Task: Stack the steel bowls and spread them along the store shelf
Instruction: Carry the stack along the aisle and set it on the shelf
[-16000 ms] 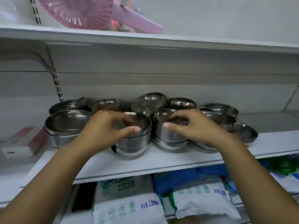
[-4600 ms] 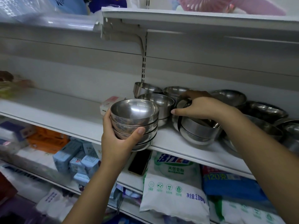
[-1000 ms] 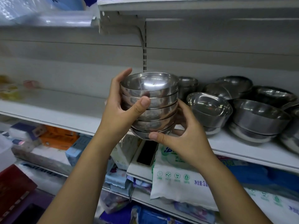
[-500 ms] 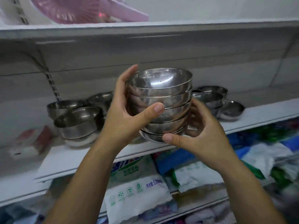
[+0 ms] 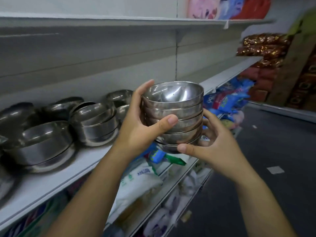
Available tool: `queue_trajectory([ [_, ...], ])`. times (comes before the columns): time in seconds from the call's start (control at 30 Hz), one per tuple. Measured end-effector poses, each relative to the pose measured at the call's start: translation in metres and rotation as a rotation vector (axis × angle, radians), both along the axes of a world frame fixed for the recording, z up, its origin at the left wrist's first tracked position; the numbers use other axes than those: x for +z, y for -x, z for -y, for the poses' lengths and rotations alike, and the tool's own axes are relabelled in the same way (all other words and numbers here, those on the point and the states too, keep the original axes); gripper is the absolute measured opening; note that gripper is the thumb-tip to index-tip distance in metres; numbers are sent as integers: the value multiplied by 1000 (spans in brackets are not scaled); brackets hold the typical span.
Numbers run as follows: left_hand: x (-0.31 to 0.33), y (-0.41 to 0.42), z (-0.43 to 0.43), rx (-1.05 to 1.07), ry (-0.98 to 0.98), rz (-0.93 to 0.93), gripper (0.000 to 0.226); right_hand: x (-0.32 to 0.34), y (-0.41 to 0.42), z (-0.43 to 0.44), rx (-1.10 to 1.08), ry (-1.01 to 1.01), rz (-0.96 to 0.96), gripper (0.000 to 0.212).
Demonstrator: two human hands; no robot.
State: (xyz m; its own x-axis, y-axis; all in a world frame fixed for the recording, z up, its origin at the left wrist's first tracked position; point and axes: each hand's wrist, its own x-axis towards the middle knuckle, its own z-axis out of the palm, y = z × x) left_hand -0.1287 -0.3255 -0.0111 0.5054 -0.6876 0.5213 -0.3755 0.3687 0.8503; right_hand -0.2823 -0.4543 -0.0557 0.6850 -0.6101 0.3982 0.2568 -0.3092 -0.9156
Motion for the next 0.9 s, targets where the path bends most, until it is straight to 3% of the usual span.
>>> queue_trajectory([
  [0.43,14,83,234,-34,17,-114,87,23,84,242,38,-11,-112,106],
  [0.6,15,99,300,-127,13,-97,82,25,110,292,-20,-57,-96,104],
  [0.77,7,106,363,-223,-10,-184,59,18,131,334,-99,-105,-73,95],
  [0.9,3,110,415,-271,1,-201,59,14,139,378,-168,-78,-98,95],
])
